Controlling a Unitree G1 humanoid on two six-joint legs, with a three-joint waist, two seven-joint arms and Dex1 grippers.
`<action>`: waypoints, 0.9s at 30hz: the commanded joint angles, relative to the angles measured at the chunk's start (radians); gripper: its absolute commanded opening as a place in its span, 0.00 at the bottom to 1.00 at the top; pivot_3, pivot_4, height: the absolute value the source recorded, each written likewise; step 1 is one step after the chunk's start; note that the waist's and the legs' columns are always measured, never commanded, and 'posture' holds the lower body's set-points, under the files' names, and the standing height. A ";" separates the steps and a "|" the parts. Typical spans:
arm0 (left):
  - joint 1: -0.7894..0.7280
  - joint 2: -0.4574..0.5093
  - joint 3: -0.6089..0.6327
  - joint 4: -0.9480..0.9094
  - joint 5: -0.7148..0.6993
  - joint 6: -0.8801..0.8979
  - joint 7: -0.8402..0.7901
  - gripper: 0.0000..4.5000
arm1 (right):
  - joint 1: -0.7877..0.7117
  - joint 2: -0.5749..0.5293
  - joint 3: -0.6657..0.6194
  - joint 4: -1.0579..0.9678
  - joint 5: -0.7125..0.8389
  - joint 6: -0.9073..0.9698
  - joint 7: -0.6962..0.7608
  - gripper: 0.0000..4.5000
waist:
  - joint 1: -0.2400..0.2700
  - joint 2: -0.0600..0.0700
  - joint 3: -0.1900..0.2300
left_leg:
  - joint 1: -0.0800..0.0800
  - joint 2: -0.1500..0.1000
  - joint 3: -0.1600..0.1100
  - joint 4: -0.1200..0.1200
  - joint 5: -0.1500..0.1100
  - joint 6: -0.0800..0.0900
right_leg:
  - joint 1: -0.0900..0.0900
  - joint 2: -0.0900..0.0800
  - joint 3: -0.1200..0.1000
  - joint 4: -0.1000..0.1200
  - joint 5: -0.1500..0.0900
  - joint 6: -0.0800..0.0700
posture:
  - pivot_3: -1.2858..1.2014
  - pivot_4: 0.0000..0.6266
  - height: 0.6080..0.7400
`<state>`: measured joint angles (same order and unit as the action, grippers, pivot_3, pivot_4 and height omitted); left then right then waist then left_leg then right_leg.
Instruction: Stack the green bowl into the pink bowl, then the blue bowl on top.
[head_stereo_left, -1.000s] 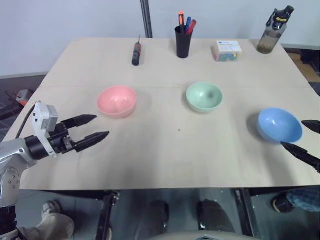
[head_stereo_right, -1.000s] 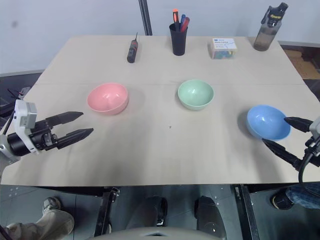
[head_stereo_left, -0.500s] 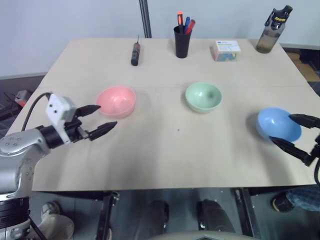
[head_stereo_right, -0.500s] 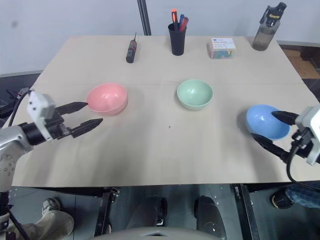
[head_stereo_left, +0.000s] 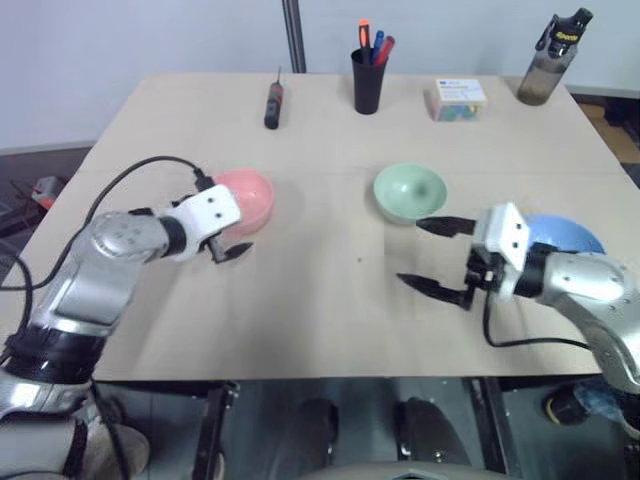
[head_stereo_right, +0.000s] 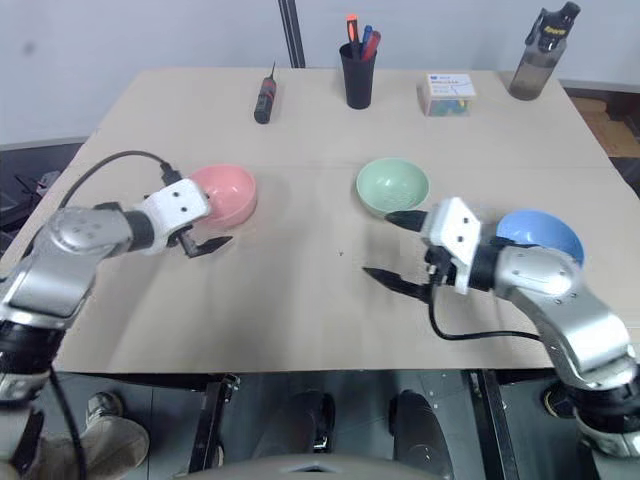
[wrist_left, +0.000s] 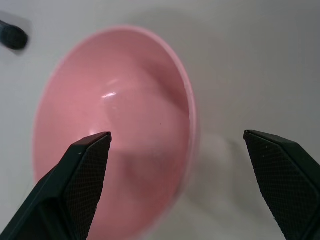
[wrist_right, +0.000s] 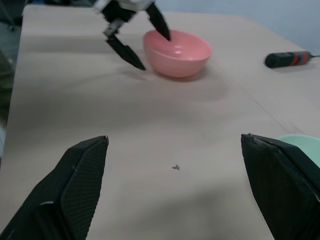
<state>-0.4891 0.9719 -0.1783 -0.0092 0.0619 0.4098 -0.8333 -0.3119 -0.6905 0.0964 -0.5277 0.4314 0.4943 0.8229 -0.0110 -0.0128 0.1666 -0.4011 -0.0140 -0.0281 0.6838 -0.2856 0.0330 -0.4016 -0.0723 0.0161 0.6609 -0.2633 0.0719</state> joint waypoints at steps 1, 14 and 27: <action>-0.045 -0.016 -0.023 0.039 0.048 -0.046 -0.008 0.76 | -0.020 0.003 0.007 0.008 -0.035 -0.056 0.011 1.00 | -0.001 0.000 0.000 | 0.000 0.000 0.000 0.000 0.000 -0.001 | -0.001 0.000 0.000 0.000 0.000 0.000 | 0.52 0.24 1.00; -0.048 -0.061 -0.002 -0.055 -0.052 -0.092 -0.184 0.08 | 0.048 0.011 -0.021 -0.018 -0.063 -0.066 -0.020 1.00 | 0.000 0.000 0.000 | -0.001 0.001 0.000 0.000 0.002 -0.003 | -0.002 0.000 0.000 0.002 0.000 0.000 | 0.52 0.24 1.00; -0.115 -0.176 -0.089 -0.027 -0.143 -0.356 -0.420 0.08 | 0.135 0.019 -0.078 -0.068 -0.084 -0.060 -0.114 1.00 | 0.004 0.000 0.000 | 0.000 0.001 0.000 0.002 0.000 0.000 | 0.000 0.000 0.000 0.002 0.000 0.000 | 0.52 0.24 1.00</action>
<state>-0.5686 0.8151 -0.2420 -0.0776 -0.0790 0.1483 -1.1998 -0.1952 -0.6705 0.0586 -0.5414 0.3529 0.4420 0.7317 -0.0069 -0.0131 0.1667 -0.4015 -0.0133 -0.0280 0.6863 -0.2857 0.0334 -0.4019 -0.0726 0.0165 0.6633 -0.2632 0.0720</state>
